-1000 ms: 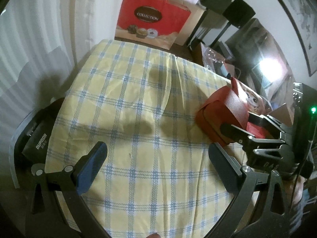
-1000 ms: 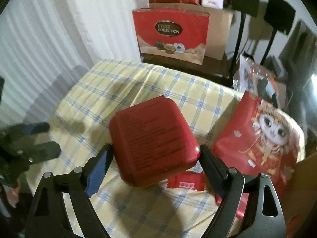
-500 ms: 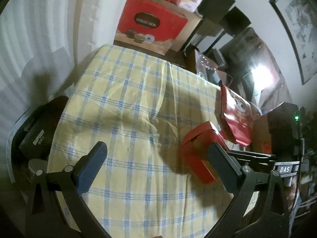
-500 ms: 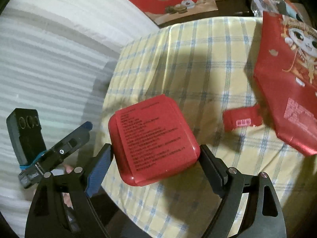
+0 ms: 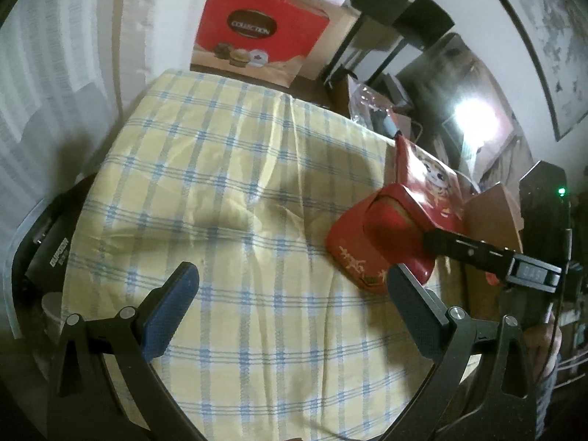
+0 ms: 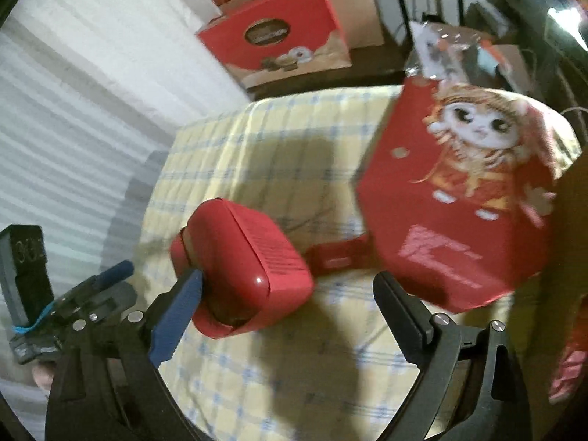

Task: Organize objects
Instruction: 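Lift the small red box and turn it with the right gripper, then carry the small red box with the right gripper toward the cardboard box, then clamp the small red box with the left gripper too and lower it into the cardboard box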

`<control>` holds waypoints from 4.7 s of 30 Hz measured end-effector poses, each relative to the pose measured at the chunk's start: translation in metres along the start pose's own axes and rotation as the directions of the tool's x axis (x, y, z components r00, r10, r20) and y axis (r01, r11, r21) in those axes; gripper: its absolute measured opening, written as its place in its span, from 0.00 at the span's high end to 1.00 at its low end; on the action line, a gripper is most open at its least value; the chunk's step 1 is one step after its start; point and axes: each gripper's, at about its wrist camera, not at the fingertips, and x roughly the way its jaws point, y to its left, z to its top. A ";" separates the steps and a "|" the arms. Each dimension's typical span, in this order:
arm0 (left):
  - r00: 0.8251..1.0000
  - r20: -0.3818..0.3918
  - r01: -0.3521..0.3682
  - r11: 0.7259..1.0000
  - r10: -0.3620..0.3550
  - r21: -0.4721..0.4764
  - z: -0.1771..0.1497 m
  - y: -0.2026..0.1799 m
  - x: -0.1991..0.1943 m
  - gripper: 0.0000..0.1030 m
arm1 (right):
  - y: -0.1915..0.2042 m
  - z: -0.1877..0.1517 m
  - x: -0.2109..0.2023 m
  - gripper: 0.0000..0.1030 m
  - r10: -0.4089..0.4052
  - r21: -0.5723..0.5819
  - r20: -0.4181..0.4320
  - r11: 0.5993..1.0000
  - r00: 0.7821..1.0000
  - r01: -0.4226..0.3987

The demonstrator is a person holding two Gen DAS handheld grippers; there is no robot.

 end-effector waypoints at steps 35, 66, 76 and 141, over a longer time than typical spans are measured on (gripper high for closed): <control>1.000 -0.001 0.012 1.000 -0.012 -0.025 -0.002 0.006 -0.003 0.01 | 0.060 -0.014 0.018 0.30 -0.091 -0.276 0.045 0.956 0.995 0.099; 0.994 -0.059 0.092 0.995 -0.094 -0.039 0.002 -0.034 0.026 0.01 | 0.012 -0.027 -0.026 0.22 -0.031 -0.154 0.120 0.987 0.992 0.049; 0.988 -0.070 0.131 0.987 -0.138 -0.090 0.018 -0.041 0.039 0.01 | 0.034 -0.046 -0.005 0.22 -0.117 -0.295 0.198 0.940 0.973 0.173; 0.946 -0.217 0.300 0.908 -0.242 0.293 0.016 -0.330 0.020 0.21 | -0.053 -0.066 -0.208 0.19 -0.285 -0.003 0.365 0.952 0.887 0.307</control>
